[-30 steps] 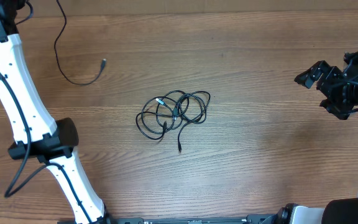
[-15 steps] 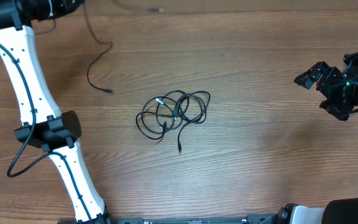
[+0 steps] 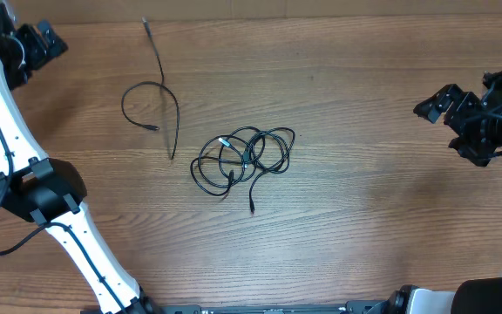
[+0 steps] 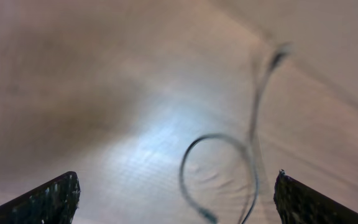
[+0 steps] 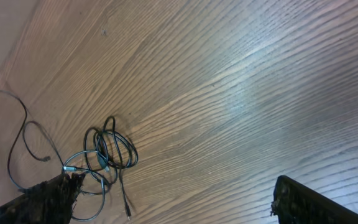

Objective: Untangle cables
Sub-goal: 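Carry the cable with the left gripper to the upper left and release, then move the left gripper back down onto the cable tangle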

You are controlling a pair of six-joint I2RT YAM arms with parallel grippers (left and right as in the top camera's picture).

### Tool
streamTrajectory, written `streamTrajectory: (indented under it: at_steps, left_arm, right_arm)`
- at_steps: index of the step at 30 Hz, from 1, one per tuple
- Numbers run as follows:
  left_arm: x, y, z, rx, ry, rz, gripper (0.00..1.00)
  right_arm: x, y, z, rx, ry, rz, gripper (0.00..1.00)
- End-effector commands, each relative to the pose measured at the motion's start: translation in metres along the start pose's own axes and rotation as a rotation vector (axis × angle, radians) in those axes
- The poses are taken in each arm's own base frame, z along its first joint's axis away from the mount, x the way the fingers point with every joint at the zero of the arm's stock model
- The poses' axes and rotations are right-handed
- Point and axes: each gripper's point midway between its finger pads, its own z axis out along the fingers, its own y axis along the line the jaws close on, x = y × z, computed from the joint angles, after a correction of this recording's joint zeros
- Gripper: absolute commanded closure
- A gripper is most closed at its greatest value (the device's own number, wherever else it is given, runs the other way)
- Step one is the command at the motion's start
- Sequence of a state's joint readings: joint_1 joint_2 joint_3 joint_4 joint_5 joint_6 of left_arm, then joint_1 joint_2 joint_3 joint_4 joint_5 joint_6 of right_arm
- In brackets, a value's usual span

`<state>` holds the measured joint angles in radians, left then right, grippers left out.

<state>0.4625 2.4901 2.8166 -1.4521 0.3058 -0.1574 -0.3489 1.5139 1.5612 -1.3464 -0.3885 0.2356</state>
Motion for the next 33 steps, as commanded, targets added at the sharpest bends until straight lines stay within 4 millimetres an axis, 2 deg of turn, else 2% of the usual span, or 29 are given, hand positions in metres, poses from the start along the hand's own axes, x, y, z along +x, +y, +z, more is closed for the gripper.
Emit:
streamTrajectory:
  at_steps: [1, 3, 6, 9, 10, 12, 18, 25, 33]
  left_arm:
    - [0.019, 0.005, 0.018, -0.026, 0.085, -0.022, 0.0]
    - [0.03, 0.003, 0.024, -0.022, 0.13, -0.029, 0.0]
    - [0.053, -0.019, 0.03, 0.066, 0.226, -0.04, 0.0]
    - [0.074, -0.051, 0.03, 0.188, 0.304, 0.044, 0.0]
    - [0.088, -0.074, 0.028, 0.268, 0.339, 0.149, 0.0]
    - [0.104, -0.092, 0.029, 0.287, 0.38, 0.233, 0.0]
    - [0.135, -0.119, 0.048, 0.113, 0.437, 0.4, 0.0]
    - [0.175, -0.167, 0.065, 0.001, 0.459, 0.564, 0.0]
    - [0.224, -0.173, 0.082, -0.208, 0.539, 0.661, 0.01]
  right_arm:
    - [0.0, 0.003, -0.002, -0.011, -0.014, -0.006, 0.0]
    - [0.0, 0.003, -0.002, -0.011, -0.014, -0.006, 0.0]
    - [0.0, 0.003, -0.002, -0.011, -0.014, -0.006, 0.0]
    - [0.0, 0.003, -0.002, -0.011, -0.014, -0.006, 0.0]
    - [0.0, 0.003, -0.002, -0.012, -0.013, -0.006, 0.0]
    - [0.0, 0.003, -0.002, -0.012, -0.013, -0.006, 0.0]
    - [0.0, 0.003, -0.002, -0.011, -0.012, -0.006, 0.0]
    - [0.0, 0.003, -0.002, -0.01, -0.011, -0.005, 0.0]
    - [0.0, 0.003, -0.002, -0.01, -0.011, -0.005, 0.0]
